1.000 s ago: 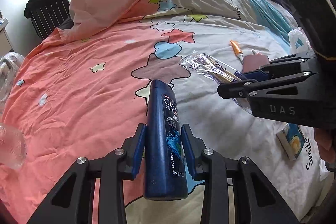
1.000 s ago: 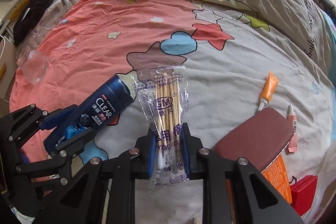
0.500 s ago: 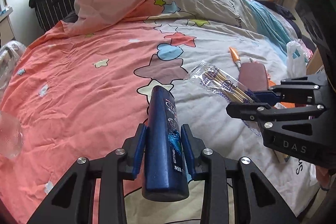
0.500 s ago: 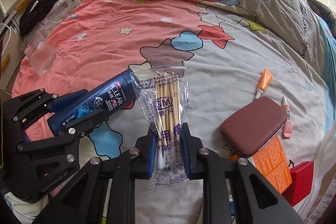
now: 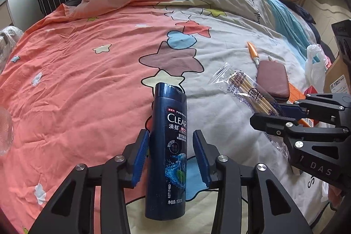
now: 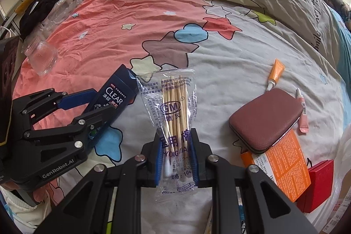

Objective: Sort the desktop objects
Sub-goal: 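Lift the shampoo bottle and swab bag and carry both toward the cardboard box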

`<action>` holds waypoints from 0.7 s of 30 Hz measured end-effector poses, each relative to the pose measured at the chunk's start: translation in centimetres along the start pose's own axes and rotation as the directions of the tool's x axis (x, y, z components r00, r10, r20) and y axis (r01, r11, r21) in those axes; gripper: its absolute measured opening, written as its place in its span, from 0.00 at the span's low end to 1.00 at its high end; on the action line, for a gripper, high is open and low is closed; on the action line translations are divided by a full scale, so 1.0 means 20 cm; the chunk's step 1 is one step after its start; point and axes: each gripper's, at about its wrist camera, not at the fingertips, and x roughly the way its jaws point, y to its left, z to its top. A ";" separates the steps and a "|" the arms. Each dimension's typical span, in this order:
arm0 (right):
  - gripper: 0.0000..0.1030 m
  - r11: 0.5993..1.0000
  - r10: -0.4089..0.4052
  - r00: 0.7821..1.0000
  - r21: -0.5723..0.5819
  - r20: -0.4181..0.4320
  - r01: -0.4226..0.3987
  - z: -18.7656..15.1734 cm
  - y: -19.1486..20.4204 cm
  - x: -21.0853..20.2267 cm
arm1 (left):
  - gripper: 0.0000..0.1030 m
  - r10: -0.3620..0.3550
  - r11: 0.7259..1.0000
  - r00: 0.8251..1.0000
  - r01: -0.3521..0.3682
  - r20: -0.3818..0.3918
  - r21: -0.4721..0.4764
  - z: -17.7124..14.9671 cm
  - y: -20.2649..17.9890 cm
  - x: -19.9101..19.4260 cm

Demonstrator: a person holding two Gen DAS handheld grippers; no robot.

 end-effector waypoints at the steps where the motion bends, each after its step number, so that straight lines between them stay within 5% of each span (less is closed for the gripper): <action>1: 0.20 1.000 0.000 1.000 0.001 0.002 0.000 0.00 0.00 0.00 | 0.43 0.001 1.000 1.000 -0.001 -0.010 0.001 0.00 0.00 0.01; 6: 0.20 1.000 0.003 1.000 0.002 0.002 -0.003 0.00 -0.01 0.01 | 0.42 0.043 0.999 0.998 -0.042 -0.042 0.033 -0.02 -0.01 0.09; 13: 0.20 1.000 0.008 1.000 0.007 0.005 -0.008 -0.02 -0.02 0.02 | 0.37 0.008 0.998 1.000 -0.008 -0.007 0.059 -0.04 -0.04 0.02; 21: 0.20 1.000 0.001 1.000 0.006 0.021 -0.001 -0.04 -0.01 -0.03 | 0.37 0.041 0.989 0.998 -0.049 0.057 0.137 -0.04 -0.15 -0.13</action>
